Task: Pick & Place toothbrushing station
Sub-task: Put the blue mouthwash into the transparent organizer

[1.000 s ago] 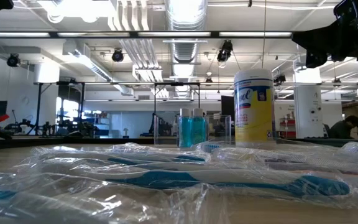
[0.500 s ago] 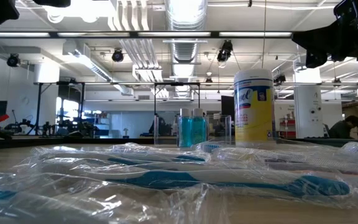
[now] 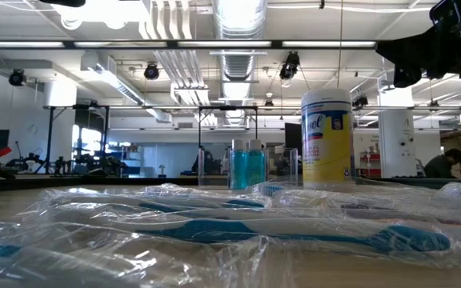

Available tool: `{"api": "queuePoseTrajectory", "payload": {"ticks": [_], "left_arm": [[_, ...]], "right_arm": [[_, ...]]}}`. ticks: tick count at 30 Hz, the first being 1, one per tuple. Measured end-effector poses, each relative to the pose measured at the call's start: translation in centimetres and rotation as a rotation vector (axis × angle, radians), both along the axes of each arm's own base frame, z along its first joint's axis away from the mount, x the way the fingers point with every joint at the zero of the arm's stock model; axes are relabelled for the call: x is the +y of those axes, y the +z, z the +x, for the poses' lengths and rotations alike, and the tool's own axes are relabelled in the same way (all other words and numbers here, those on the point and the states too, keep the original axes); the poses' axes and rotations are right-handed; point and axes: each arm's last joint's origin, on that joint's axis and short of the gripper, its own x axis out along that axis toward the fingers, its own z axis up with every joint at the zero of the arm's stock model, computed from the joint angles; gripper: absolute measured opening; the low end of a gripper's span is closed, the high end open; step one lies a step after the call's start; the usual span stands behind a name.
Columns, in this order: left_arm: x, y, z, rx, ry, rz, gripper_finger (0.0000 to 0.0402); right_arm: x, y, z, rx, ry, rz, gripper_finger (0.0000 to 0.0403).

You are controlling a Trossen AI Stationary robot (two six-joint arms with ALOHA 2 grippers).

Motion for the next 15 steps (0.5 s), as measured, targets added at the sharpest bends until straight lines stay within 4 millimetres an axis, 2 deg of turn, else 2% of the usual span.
{"api": "queuePoseTrajectory", "payload": {"ticks": [8, 10, 15], "left_arm": [[0.7, 0.7, 0.0, 0.009, 0.062, -0.010, 0.0006], [1.2, 1.3, 0.0, -0.002, 0.095, -0.029, 0.0004], [1.6, 2.4, -0.1, -0.032, 0.156, -0.076, 0.0028]], "right_arm": [[0.0, 0.0, 0.0, 0.000, 0.000, 0.000, 0.0008], [0.0, 0.0, 0.0, 0.000, -0.001, 0.000, 0.0008], [0.0, 0.0, 0.0, 0.001, 0.000, 0.000, 0.0008]]}}
